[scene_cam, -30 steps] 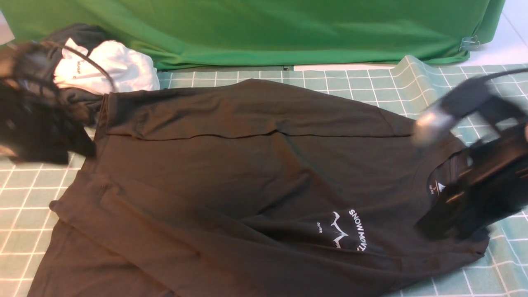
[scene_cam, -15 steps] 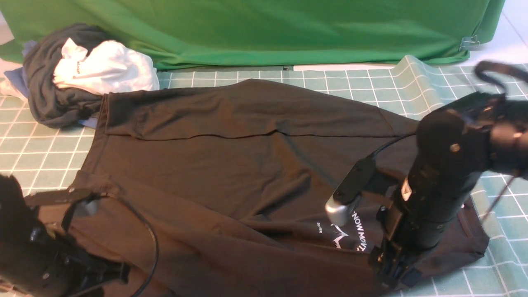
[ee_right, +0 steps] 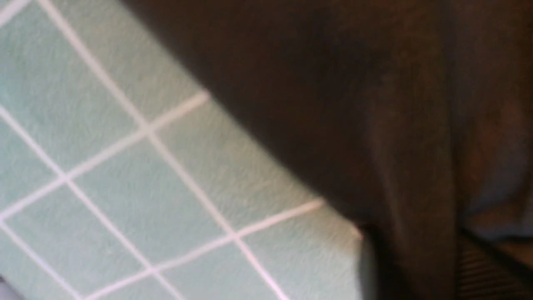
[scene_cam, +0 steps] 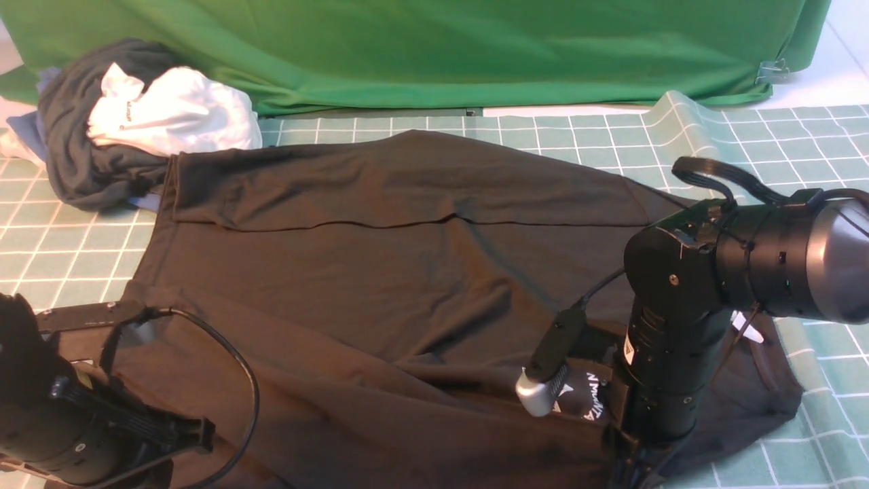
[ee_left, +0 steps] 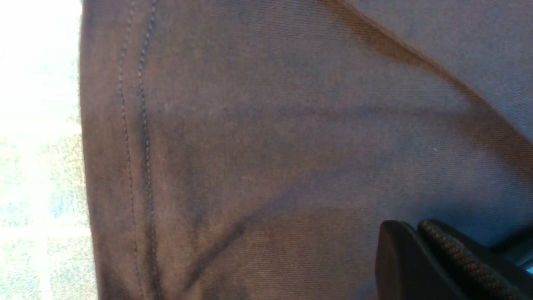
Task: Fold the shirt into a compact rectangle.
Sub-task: 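Grab the top left corner of the dark shirt with the left gripper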
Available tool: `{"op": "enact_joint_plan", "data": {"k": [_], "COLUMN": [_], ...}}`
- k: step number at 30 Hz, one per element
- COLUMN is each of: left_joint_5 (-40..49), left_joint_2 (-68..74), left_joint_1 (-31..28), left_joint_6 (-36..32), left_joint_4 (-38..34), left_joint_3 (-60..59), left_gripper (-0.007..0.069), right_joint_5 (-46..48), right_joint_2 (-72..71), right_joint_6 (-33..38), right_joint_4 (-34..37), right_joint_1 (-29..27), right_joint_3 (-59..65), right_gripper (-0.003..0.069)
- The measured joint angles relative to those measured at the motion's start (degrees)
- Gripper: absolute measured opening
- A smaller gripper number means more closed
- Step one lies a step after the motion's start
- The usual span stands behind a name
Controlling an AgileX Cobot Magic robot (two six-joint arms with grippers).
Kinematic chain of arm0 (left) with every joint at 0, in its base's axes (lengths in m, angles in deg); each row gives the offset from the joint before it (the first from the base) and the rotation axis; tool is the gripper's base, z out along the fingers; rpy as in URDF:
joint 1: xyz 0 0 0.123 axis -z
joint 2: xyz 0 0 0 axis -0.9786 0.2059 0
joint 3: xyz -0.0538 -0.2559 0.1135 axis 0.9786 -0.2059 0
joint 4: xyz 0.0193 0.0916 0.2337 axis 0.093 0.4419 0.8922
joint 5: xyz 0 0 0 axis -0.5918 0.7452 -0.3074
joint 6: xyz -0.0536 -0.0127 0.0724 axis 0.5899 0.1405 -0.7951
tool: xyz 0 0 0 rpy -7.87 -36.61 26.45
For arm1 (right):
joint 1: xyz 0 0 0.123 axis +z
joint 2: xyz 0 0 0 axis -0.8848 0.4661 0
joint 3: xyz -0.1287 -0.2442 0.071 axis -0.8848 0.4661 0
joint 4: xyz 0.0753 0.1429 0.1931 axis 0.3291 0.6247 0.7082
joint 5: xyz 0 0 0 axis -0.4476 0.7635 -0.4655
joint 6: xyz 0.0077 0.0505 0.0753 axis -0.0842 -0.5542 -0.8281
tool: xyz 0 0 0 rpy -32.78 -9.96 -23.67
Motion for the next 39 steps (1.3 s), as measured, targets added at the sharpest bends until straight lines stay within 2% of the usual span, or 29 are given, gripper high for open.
{"op": "enact_joint_plan", "data": {"k": [2, 5, 14, 31, 36, 39], "left_joint_5": [0.0, 0.0, 3.17, 10.04, 10.09, 10.26], "left_joint_2": [0.0, 0.0, 0.0, -3.3, -7.54, -8.87], "left_joint_1": [0.0, 0.0, 0.0, 0.0, 0.0, 0.0], "left_joint_6": [0.0, 0.02, -0.49, -2.79, -2.79, -2.57], "left_joint_4": [0.0, 0.0, 0.0, 0.05, 0.05, 0.05], "left_joint_3": [0.0, 0.0, 0.16, 0.22, 0.22, 0.59], "left_gripper": [0.0007, 0.0007, 0.0007, 0.0008, 0.001, 0.0011], "right_joint_5": [3.52, 7.33, 10.39, 10.39, 10.22, 9.49], "right_joint_2": [0.0, -0.49, -6.09, -11.05, -11.78, -11.84], "right_joint_6": [0.55, 1.06, 1.01, -3.52, -5.31, -8.0], "right_joint_4": [0.0, -0.34, -1.41, -3.32, -3.51, -3.74], "right_joint_1": [0.0, 0.0, 0.06, 0.06, 0.06, 0.06], "right_joint_3": [0.0, 0.0, 0.63, 13.14, 14.32, 14.32], "right_gripper": [0.0048, 0.0031, 0.0029, 0.0034, 0.009, 0.0225]}}
